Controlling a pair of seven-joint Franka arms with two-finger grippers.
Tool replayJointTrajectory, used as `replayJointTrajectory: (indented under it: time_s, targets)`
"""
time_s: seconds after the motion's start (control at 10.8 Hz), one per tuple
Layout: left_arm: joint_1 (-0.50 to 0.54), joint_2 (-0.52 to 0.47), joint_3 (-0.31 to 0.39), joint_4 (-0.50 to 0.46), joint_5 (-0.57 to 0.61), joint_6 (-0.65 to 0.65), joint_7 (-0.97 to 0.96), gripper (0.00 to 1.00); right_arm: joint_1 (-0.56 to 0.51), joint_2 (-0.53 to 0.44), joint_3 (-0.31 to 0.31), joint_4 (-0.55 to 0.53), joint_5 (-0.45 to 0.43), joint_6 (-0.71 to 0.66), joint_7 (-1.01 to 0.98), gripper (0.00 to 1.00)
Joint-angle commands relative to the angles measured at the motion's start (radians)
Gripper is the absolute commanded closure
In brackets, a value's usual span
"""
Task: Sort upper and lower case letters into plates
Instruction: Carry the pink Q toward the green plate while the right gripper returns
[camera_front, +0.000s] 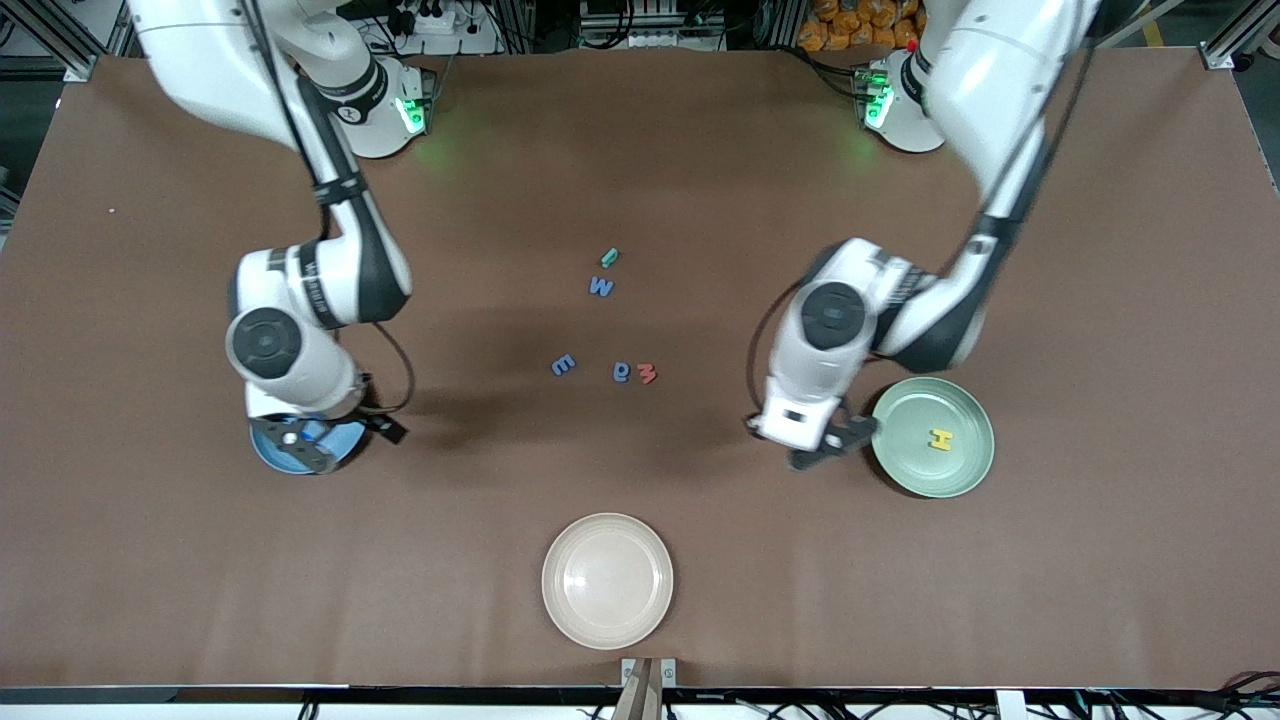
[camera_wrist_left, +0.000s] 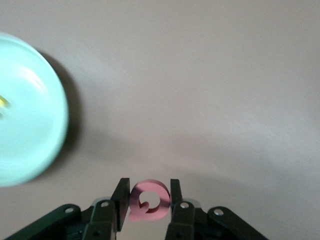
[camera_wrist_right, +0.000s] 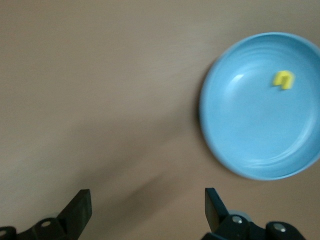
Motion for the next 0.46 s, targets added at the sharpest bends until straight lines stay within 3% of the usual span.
replayJointTrajectory:
  time_s: [0.0, 0.19, 0.37]
  targets:
    - [0.103, -0.019, -0.020, -0.038, -0.018, -0.031, 0.225, 1.00, 0.129, 0.062, -0.006, 0.125, 0.017, -0.022, -0.019, 0.00]
    - [0.178, -0.001, -0.020, -0.040, -0.018, -0.035, 0.364, 1.00, 0.215, 0.127, 0.011, 0.201, 0.026, -0.024, -0.144, 0.00]
    - [0.223, 0.036, -0.017, -0.040, -0.007, -0.034, 0.433, 1.00, 0.254, 0.242, 0.084, 0.327, 0.023, -0.077, -0.159, 0.00]
